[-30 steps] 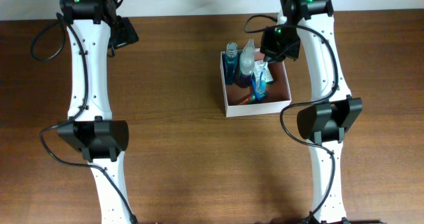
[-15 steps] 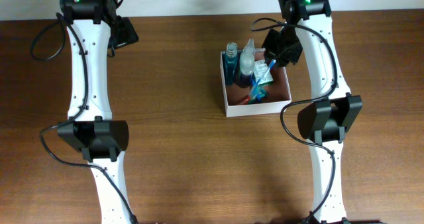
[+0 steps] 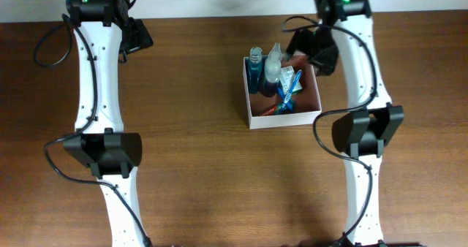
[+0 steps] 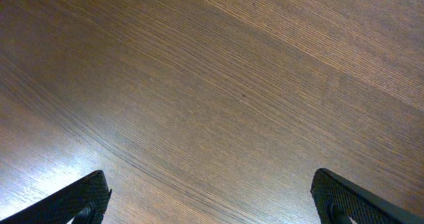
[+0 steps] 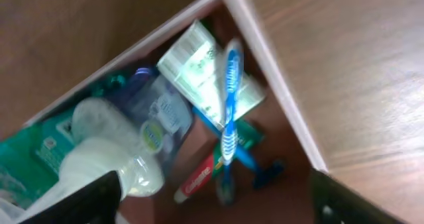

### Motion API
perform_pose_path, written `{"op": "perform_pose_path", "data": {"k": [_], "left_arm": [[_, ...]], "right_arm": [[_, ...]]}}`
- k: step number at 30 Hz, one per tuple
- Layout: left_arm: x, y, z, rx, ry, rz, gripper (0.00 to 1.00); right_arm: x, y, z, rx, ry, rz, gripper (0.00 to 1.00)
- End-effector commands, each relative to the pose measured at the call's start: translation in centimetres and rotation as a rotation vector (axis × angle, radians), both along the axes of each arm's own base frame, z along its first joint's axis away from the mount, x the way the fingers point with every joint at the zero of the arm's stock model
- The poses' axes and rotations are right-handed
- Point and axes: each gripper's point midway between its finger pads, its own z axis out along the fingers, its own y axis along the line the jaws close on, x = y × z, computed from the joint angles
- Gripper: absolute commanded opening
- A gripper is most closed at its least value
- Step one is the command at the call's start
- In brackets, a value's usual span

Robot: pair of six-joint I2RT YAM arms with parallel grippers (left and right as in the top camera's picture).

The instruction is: Pack container

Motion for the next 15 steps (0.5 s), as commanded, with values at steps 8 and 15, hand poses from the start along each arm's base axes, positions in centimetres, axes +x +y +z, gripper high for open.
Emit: {"op": "perform_pose_path", "data": {"k": [8, 15], "left_arm": [[0.1, 0.0, -0.3, -0.006, 0.003, 0.007, 0.99], [0.1, 0.0, -0.3, -0.006, 0.003, 0.008, 0.99]], "right_arm": [[-1.5, -13.7, 12.3, -0.070, -0.300, -0.168, 0.99], [-5.4, -15.3, 19.6, -0.084, -0.472, -0.089, 0.99]]}}
